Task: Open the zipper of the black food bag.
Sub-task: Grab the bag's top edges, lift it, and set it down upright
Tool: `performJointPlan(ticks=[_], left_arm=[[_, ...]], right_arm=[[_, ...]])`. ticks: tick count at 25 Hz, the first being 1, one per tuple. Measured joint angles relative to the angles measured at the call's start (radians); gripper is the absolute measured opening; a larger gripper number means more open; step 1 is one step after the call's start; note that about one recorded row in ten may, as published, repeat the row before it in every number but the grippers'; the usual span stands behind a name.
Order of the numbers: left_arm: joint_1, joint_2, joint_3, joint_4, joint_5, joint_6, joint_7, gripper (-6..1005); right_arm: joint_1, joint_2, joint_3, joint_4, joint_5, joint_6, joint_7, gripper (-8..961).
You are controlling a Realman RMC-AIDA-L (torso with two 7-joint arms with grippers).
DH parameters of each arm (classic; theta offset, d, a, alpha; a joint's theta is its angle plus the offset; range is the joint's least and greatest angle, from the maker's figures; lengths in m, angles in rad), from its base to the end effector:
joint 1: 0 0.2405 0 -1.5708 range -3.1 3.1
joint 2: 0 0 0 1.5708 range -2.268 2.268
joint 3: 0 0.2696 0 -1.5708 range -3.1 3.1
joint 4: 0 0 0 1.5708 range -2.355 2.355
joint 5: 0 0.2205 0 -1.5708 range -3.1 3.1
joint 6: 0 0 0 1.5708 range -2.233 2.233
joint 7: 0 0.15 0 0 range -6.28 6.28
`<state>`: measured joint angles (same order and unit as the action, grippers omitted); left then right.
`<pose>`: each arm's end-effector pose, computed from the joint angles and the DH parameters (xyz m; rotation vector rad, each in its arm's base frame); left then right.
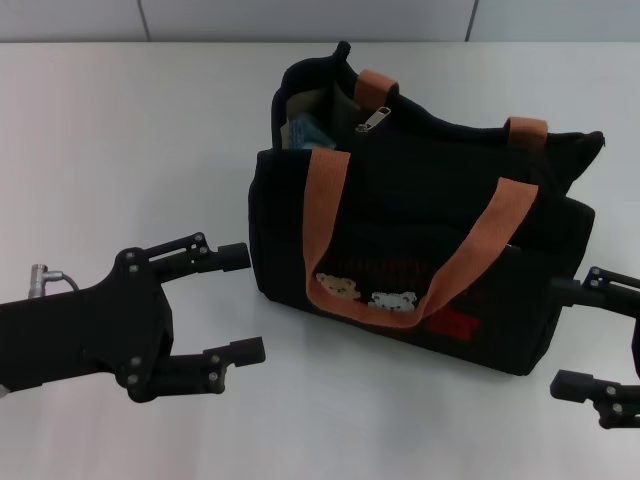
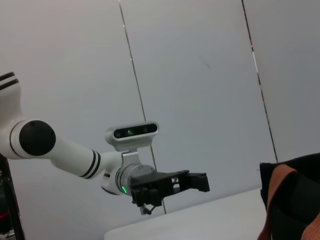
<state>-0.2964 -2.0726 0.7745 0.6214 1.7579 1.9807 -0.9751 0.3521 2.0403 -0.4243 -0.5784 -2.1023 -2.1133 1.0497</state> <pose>-0.2855 0.2414 0.0035 -2.7360 -0.1530 -1.1797 0.3074 0.2308 0.0268 -2.7897 0.3633 1.1540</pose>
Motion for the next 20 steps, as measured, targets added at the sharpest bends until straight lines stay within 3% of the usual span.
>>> performJointPlan(ticks=[6,13,20], left_arm=[[-0.008,-0.001,-0.019,0.001,-0.003,-0.020,0.018,810],[0.002,-0.003,-0.041,-0.043,-0.052,-0.070,0.112,811],[-0.044,-0.006,-0.037,-0.184,-0.126,-0.202,0.265,792]], right_arm=[[0.000,0.010,0.005,-0.003,0.004,0.007,-0.002,839],[-0.004,0.011,0.006,-0.003,0.018,0.007,-0.004,839],[-0.005,0.011,0.007,-0.003,0.023,-0.001,-0.004,839]])
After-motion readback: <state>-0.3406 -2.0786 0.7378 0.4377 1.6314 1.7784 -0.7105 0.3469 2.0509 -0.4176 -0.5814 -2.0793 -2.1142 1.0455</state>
